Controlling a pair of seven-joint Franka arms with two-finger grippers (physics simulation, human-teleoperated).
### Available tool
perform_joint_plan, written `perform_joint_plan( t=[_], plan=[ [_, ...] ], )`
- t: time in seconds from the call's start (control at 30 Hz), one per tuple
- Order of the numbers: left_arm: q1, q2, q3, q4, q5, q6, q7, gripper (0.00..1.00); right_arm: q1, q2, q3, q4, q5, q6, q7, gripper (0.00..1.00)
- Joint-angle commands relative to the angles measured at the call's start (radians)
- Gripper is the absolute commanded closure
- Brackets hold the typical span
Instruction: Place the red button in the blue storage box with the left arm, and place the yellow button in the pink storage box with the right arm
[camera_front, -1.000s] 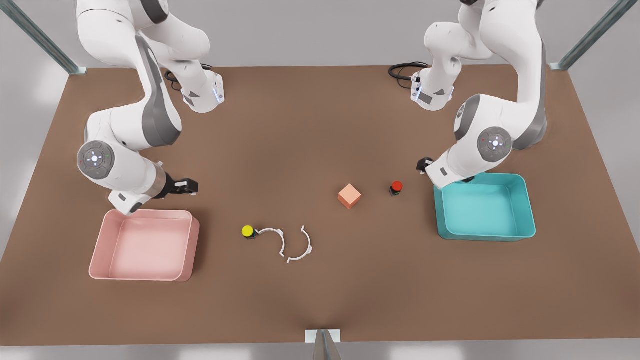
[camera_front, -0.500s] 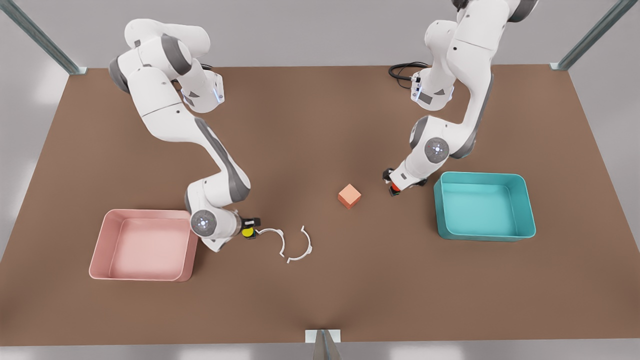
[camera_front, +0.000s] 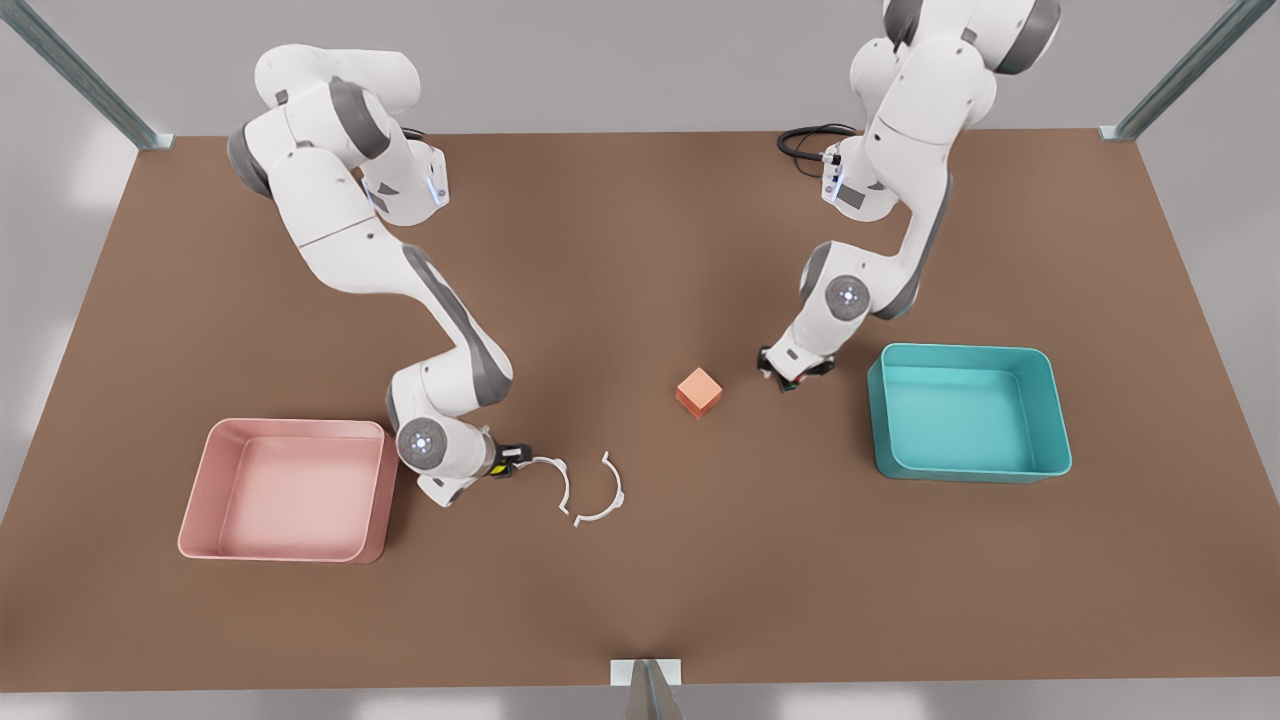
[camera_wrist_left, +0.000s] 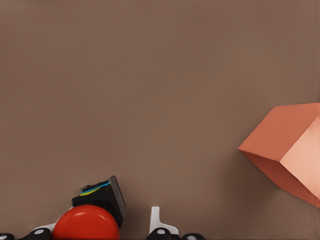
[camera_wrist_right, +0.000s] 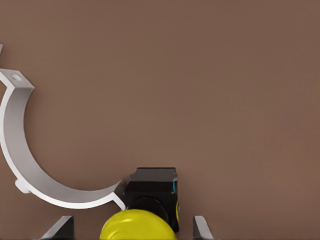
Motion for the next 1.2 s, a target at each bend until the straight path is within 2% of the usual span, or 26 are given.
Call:
perform_joint_plan(
  t=[0.0, 0.03, 0.07, 0.17, 0.3, 0.4, 0.5, 0.6, 0.7, 0.8, 0.87, 1.0, 1.03, 1.07, 1.17],
  plan=[
    [-0.004, -0.003, 0.000, -0.006, 0.000, 0.038, -0.105, 0.30, 0.000, 0.002, 0.000, 0.000, -0.006, 0.017, 0.005, 0.20],
    [-0.004, -0.002, 0.000, -0.009, 0.000, 0.039, -0.105, 0.34, 0.000, 0.002, 0.000, 0.000, -0.006, 0.018, 0.002, 0.26],
    [-0.004, -0.002, 0.000, -0.012, 0.000, 0.039, -0.106, 0.36, 0.000, 0.002, 0.000, 0.000, -0.006, 0.017, 0.002, 0.28],
    [-0.004, 0.000, 0.000, -0.012, 0.000, 0.038, -0.112, 0.51, -0.002, 0.002, 0.000, 0.000, -0.006, 0.017, 0.000, 0.42],
    [-0.003, -0.046, 0.000, -0.012, 0.000, 0.024, -0.120, 0.53, -0.002, 0.002, 0.000, 0.000, -0.006, 0.017, 0.002, 0.48],
    [0.009, -0.129, 0.005, -0.012, 0.002, -0.045, -0.109, 0.53, -0.003, 0.002, 0.000, 0.000, -0.006, 0.015, 0.000, 0.49],
    [0.170, -0.319, 0.006, -0.009, 0.003, -0.305, 0.120, 0.53, 0.000, -0.009, 0.002, 0.007, -0.006, 0.006, 0.006, 0.48],
    [0.405, -0.414, 0.011, 0.020, 0.003, -0.526, 0.476, 0.53, -0.002, -0.061, 0.002, 0.010, -0.006, -0.002, 0.005, 0.48],
    [0.597, -0.390, 0.046, 0.098, 0.008, -0.616, 0.832, 0.53, -0.009, -0.131, -0.011, 0.010, -0.007, -0.035, 0.000, 0.48],
    [0.598, -0.243, 0.134, 0.216, 0.011, -0.616, 0.974, 0.53, -0.074, -0.182, -0.011, 0.014, -0.007, -0.077, -0.098, 0.48],
    [0.600, -0.128, 0.135, 0.276, 0.011, -0.614, 0.987, 0.52, -0.111, -0.217, -0.009, 0.017, -0.104, -0.100, -0.136, 0.48],
    [0.586, -0.079, 0.134, 0.293, 0.003, -0.609, 0.980, 0.52, -0.212, -0.222, -0.012, 0.053, -0.165, -0.167, -0.349, 0.47],
    [0.591, -0.051, 0.134, 0.298, 0.000, -0.605, 0.984, 0.17, -0.238, -0.217, -0.012, 0.057, -0.164, -0.167, -0.409, 0.47],
    [0.595, -0.033, 0.134, 0.299, -0.002, -0.603, 0.984, 0.00, -0.256, -0.214, -0.014, 0.057, -0.164, -0.167, -0.440, 0.47],
    [0.586, -0.029, 0.134, 0.301, 0.000, -0.608, 0.952, 0.00, -0.319, -0.196, -0.012, 0.057, -0.159, -0.166, -0.547, 0.47]
  ],
)
